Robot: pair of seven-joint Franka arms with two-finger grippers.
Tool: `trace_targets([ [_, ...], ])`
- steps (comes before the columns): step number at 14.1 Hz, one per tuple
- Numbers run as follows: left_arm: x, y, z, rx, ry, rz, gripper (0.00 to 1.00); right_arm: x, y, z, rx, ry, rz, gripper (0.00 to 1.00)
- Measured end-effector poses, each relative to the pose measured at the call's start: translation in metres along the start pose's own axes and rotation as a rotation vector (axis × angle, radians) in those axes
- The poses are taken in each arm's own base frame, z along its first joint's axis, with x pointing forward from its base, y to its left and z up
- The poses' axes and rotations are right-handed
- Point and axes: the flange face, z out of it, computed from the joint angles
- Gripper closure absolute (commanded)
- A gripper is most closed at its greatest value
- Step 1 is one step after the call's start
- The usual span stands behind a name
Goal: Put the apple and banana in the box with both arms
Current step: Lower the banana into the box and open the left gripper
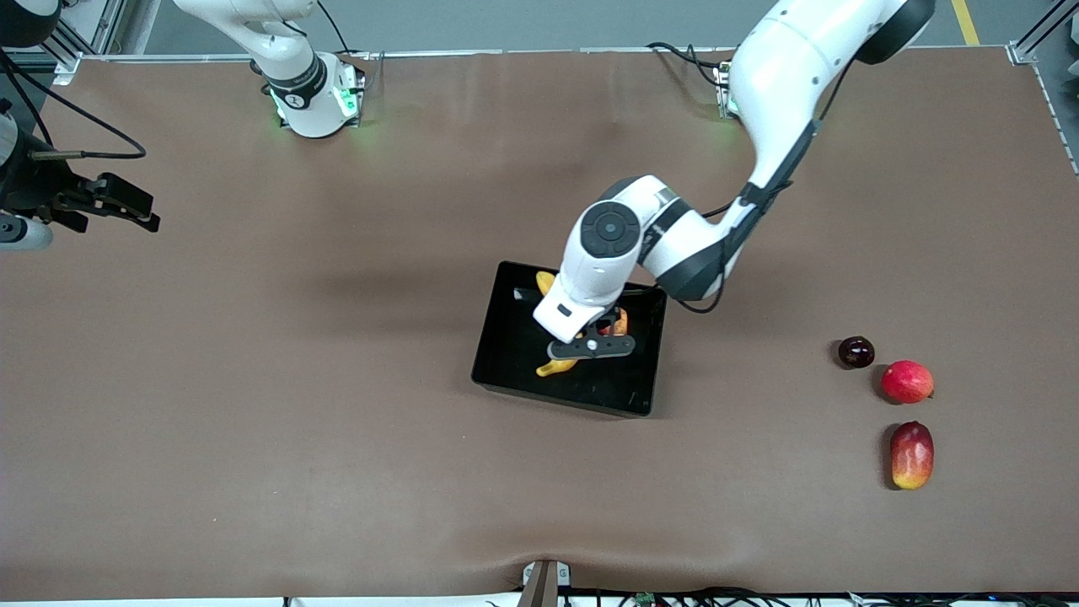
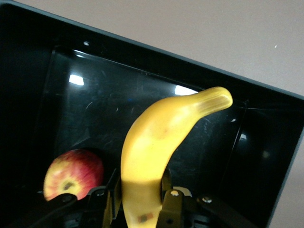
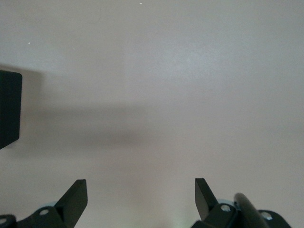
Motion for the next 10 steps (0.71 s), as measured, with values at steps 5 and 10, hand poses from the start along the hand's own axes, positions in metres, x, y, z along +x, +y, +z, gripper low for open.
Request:
trace_targets([
  [5,-0.003,-0.002,0.049,-0.007,-0.023,0.0,1.0,0.0,0.0,0.0,0.0,-0.001,0.0,0.0],
  [10,-0.016,0.002,0.09,0.016,-0.017,0.034,1.0,0.0,0.0,0.001,0.0,-0.001,0.0,0.0],
])
